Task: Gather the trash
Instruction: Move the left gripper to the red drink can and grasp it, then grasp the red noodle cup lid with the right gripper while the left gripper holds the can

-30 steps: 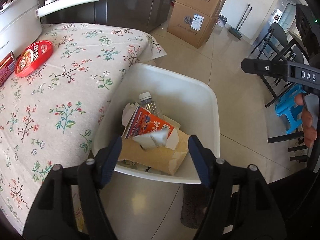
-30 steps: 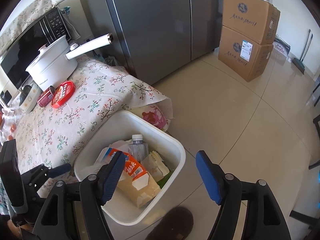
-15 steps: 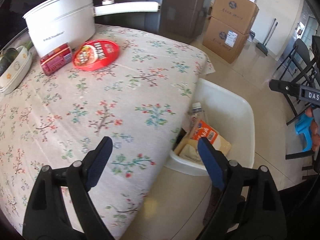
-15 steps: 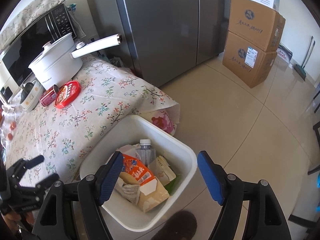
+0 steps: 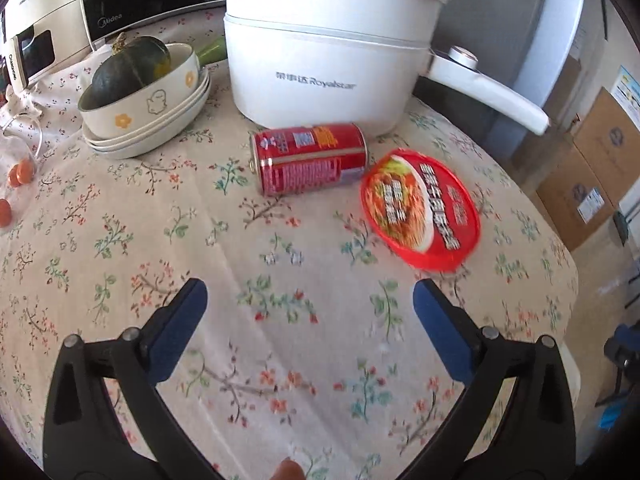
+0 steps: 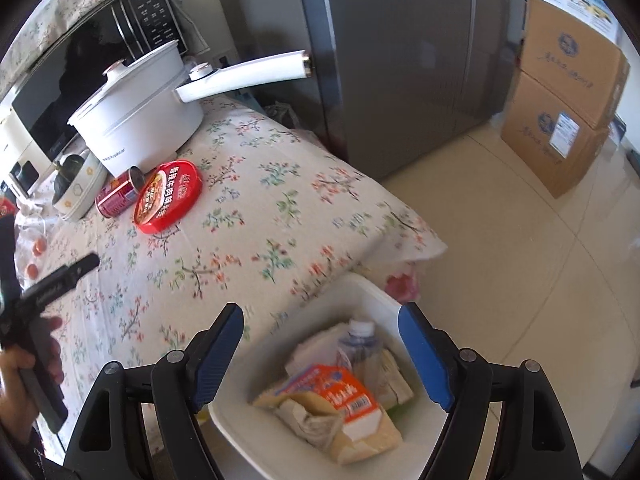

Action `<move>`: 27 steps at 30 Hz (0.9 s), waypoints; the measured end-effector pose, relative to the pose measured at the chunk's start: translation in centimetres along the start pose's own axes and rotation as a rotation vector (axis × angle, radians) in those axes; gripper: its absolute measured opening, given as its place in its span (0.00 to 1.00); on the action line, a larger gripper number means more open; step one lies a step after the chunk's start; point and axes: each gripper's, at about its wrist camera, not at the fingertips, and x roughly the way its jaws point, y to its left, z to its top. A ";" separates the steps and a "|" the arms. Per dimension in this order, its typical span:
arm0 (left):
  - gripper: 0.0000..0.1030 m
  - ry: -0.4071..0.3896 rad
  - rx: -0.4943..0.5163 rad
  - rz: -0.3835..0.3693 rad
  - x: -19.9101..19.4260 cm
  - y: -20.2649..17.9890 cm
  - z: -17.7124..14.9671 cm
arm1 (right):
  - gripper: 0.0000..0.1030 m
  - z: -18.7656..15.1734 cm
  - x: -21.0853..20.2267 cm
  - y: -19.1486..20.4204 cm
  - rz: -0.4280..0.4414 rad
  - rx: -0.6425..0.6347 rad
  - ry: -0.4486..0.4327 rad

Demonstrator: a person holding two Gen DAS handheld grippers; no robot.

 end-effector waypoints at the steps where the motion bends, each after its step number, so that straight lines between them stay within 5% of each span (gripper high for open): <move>1: 0.99 -0.005 -0.017 0.002 0.8 -0.1 0.7 | 0.79 0.4 0.5 0.2 0.002 -0.012 0.001; 9: 0.99 -0.076 -0.137 0.109 6.3 -1.0 4.7 | 0.79 3.5 5.4 0.5 -0.005 -0.046 -0.037; 13: 0.99 -0.096 -0.179 0.102 7.5 -0.4 5.5 | 0.79 4.2 7.0 0.5 -0.005 -0.046 -0.039; 17: 0.89 -0.111 -0.149 0.098 7.2 -0.4 5.5 | 0.79 4.4 7.9 0.9 -0.008 -0.053 -0.042; 27: 0.87 -0.098 -0.100 0.032 3.5 4.3 2.8 | 0.79 5.9 8.5 6.1 0.043 -0.095 -0.037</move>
